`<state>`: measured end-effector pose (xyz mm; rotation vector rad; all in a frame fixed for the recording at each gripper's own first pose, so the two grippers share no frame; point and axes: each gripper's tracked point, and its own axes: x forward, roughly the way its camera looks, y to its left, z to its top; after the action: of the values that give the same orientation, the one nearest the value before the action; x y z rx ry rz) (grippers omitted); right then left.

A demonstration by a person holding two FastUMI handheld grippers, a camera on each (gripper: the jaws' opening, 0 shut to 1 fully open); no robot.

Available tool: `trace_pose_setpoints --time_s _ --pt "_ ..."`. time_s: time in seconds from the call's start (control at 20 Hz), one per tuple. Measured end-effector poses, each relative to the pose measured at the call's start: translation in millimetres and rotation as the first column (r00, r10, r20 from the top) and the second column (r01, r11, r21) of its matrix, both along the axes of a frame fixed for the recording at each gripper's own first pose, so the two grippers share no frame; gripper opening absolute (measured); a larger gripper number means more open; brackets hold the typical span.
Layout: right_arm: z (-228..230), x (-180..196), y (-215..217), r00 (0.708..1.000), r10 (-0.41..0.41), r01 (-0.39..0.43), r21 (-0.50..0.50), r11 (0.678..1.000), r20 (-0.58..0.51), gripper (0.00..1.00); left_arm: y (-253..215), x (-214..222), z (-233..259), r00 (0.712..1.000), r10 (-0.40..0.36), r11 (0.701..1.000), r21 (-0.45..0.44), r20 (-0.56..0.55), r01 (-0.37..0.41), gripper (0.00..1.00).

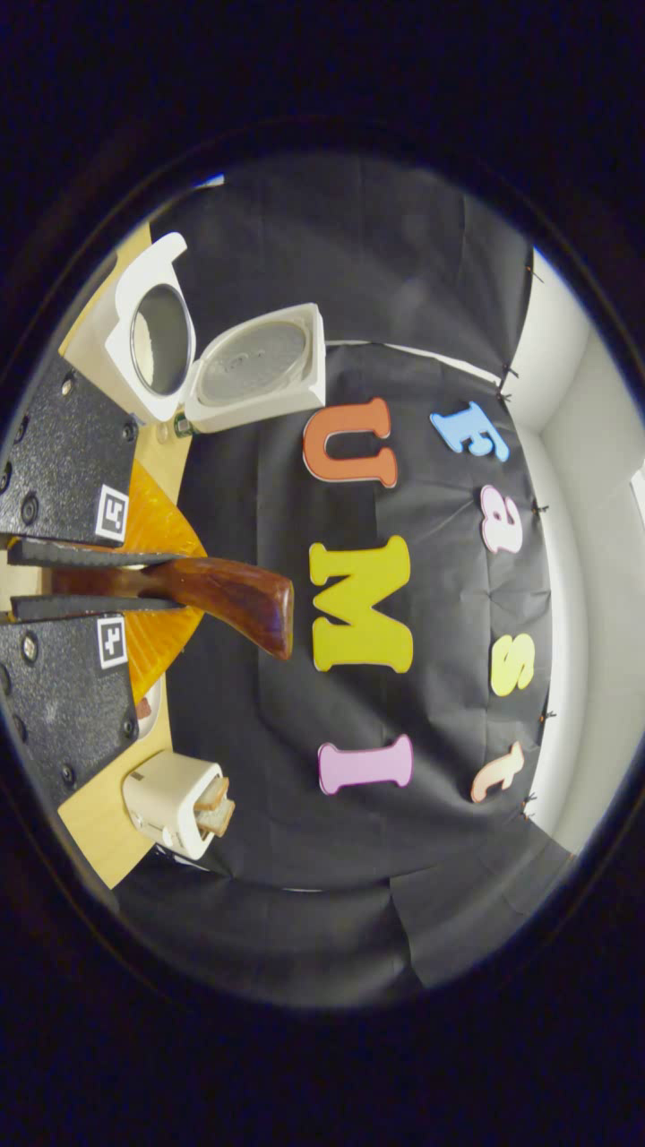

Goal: Close the left gripper, press the button to open the rice cooker; take a wooden spoon from the chopstick holder with the right hand, scoop a spoonful of rice and pour it into the rice cooker, then put the wooden spoon back into the chopstick holder.

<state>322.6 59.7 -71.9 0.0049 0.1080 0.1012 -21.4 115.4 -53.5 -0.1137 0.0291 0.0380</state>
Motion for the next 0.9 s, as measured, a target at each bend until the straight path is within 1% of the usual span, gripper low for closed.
trace_pose_setpoints --time_s 0.25,0.5,0.75,0.9 --pt "-14.6 -5.0 -81.7 0.996 -0.085 0.085 0.031 0.996 -0.002 0.18 -16.6 9.3 3.9 0.999 -0.018 0.999 -0.033 0.033 0.019 0.94" --pt "-35.0 -13.4 -142.5 0.986 -0.158 0.160 0.035 0.986 -0.046 0.18 -34.0 14.4 -2.2 0.999 -0.042 0.999 0.000 0.019 0.042 0.94" --pt "-49.9 -5.2 -162.3 0.982 -0.179 0.182 0.046 0.982 -0.059 0.18 -36.9 19.8 -9.9 0.999 -0.045 0.999 0.007 -0.002 0.045 0.94" --pt "-62.1 0.2 -165.1 0.982 -0.174 0.180 0.083 0.980 -0.077 0.19 -33.3 22.1 -10.7 1.000 -0.029 1.000 0.010 -0.004 0.029 0.94"
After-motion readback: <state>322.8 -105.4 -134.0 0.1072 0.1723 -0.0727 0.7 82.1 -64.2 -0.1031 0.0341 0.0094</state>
